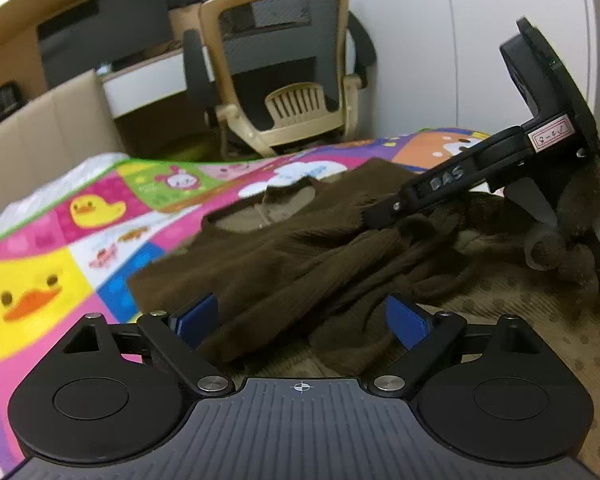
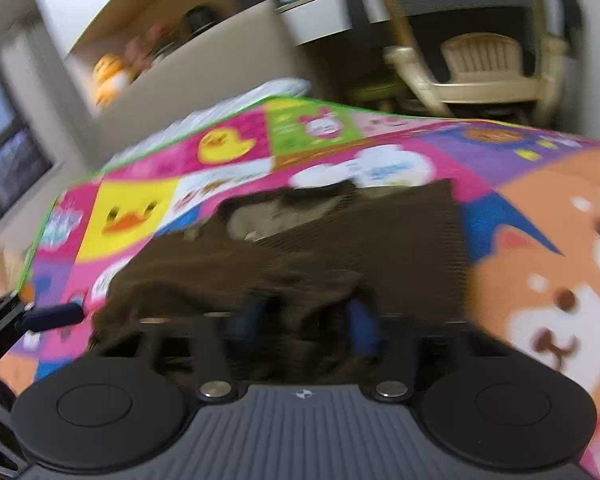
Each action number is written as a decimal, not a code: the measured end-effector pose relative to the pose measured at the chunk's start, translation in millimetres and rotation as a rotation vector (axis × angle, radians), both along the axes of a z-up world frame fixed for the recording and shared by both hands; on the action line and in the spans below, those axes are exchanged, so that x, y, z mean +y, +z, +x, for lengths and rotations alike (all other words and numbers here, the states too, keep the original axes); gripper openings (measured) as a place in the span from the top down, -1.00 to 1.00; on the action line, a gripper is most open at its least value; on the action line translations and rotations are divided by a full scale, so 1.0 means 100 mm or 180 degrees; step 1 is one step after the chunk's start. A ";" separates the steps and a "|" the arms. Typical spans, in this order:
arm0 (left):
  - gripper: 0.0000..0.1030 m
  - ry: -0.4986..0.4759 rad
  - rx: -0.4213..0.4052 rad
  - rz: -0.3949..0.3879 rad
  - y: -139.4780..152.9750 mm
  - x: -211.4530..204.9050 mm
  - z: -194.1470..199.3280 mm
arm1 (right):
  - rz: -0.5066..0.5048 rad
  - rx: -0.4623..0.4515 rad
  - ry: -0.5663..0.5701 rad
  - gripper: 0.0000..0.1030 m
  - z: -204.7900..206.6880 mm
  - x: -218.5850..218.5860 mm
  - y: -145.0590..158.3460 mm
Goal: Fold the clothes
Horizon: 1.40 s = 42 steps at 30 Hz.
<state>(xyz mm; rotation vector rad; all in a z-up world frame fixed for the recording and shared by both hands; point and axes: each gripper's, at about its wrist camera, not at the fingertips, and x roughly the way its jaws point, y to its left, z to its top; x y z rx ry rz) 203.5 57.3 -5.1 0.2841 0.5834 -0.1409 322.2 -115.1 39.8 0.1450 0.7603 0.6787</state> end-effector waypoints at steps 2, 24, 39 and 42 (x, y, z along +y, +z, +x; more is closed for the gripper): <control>-0.86 0.0022 -0.0090 0.0061 -0.01 -0.04 -0.03 | 0.0064 -0.0169 0.0102 0.77 -0.08 0.07 0.21; 0.81 0.1048 -0.1085 -0.0475 0.65 0.82 0.08 | -0.0697 -0.1307 0.0436 0.02 -0.55 0.34 0.82; 0.78 0.1562 -0.1093 -0.1190 0.69 1.71 -0.33 | -0.1299 -0.1572 0.0958 0.87 -0.54 1.28 0.40; 0.78 0.1559 -0.1067 -0.1334 0.66 1.79 -0.33 | -0.0680 -0.1645 0.0284 0.87 -0.33 0.91 0.84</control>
